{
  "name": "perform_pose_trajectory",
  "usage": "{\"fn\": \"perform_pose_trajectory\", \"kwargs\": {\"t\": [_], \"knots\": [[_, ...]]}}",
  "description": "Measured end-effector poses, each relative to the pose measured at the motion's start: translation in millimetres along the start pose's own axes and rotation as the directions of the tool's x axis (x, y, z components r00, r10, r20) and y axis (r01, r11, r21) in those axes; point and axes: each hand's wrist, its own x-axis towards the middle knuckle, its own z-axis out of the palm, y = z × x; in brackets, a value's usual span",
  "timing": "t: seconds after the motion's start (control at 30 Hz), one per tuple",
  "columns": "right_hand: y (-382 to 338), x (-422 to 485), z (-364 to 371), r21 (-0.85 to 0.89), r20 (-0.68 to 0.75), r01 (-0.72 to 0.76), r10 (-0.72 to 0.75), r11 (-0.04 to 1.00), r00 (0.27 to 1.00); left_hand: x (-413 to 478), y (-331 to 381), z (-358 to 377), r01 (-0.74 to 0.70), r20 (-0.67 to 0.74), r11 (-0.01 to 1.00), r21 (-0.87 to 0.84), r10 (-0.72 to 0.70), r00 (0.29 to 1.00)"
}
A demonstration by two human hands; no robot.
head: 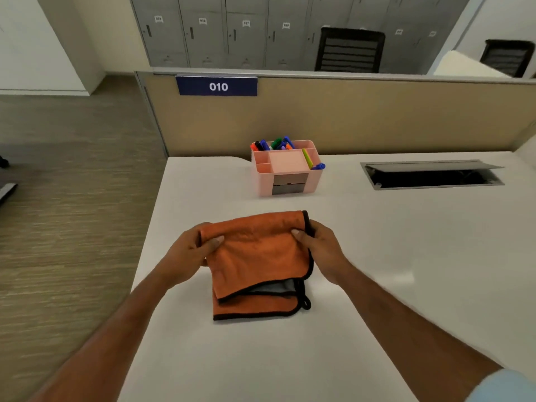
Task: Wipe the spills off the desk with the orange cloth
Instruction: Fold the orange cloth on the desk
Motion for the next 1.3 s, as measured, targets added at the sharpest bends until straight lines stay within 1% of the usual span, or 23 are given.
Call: {"fn": "perform_pose_trajectory", "kwargs": {"t": [0.07, 0.13, 0.2, 0.23, 0.3, 0.4, 0.5, 0.57, 0.67, 0.73, 0.8, 0.9, 1.0, 1.17, 1.23, 1.3], "knots": [[-8.7, 0.8, -36.7, 0.021, -0.065, 0.025, -0.024, 0.999, 0.998, 15.8, 20.0, 35.4, -0.025, 0.000, 0.999, -0.020, 0.025, 1.000], [-11.7, 2.7, -70.9, 0.093, -0.064, 0.016, -0.010, 0.996, 0.998, 29.1, 36.2, 66.4, -0.039, -0.017, 0.999, -0.029, 0.038, 0.999], [-9.3, 0.0, -110.9, 0.145, 0.021, -0.015, 0.012, 0.989, 1.000, 45.5, 54.5, 104.1, -0.031, -0.002, 0.998, -0.049, 0.031, 1.000], [-5.3, -1.7, -122.5, 0.128, 0.073, -0.022, 0.013, 0.992, 0.997, 50.4, 60.3, 116.5, -0.015, 0.012, 0.998, -0.063, 0.016, 1.000], [8.6, -8.5, -160.6, 0.068, 0.098, -0.003, -0.004, 0.998, 0.995, 66.4, 76.2, 157.6, -0.008, 0.071, 0.997, -0.078, 0.014, 0.997], [24.1, -14.7, -214.6, 0.087, 0.026, -0.004, 0.002, 0.996, 1.000, 89.3, 96.9, 214.8, -0.022, 0.107, 0.996, -0.081, 0.030, 0.994], [28.6, -14.5, -264.9, 0.215, -0.049, -0.012, 0.023, 0.977, 0.999, 109.3, 112.8, 267.7, 0.021, 0.119, 0.994, -0.110, -0.008, 0.993], [28.3, -9.2, -297.8, 0.257, -0.194, 0.001, 0.050, 0.967, 0.980, 123.9, 121.1, 304.2, 0.072, 0.163, 0.988, -0.134, -0.050, 0.985], [29.2, 6.9, -343.9, 0.130, -0.460, 0.021, 0.041, 0.991, 0.887, 147.9, 129.9, 353.4, 0.110, 0.255, 0.990, -0.092, -0.083, 0.963], [30.8, 21.5, -372.5, -0.015, -0.534, 0.008, -0.015, 1.000, 0.846, 167.7, 131.8, 380.8, 0.118, 0.272, 0.989, -0.094, -0.089, 0.958], [30.2, 37.2, -398.1, -0.145, -0.547, -0.024, -0.059, 0.989, 0.835, 189.5, 130.7, 402.4, 0.138, 0.252, 0.987, -0.087, -0.112, 0.961], [34.6, 71.4, -435.7, -0.311, -0.533, -0.087, -0.098, 0.946, 0.840, 224.8, 120.2, 432.1, 0.216, 0.202, 0.973, -0.078, -0.197, 0.959], [37.7, 105.4, -461.0, -0.408, -0.517, -0.154, -0.089, 0.900, 0.851, 253.1, 111.4, 452.4, 0.259, 0.174, 0.962, -0.088, -0.241, 0.955], [42.0, 149.2, -481.4, -0.503, -0.513, -0.216, -0.088, 0.837, 0.854, 295.8, 104.3, 472.6, 0.197, 0.072, 0.980, -0.005, -0.196, 0.978], [47.9, 160.9, -485.0, -0.544, -0.503, -0.229, -0.095, 0.807, 0.859, 306.8, 103.4, 477.0, 0.123, 0.038, 0.989, 0.082, -0.126, 0.991], [57.5, 168.5, -488.4, -0.556, -0.514, -0.260, -0.080, 0.789, 0.854, 312.6, 101.3, 482.8, 0.022, 0.034, 0.973, 0.230, -0.031, 0.999]]}}
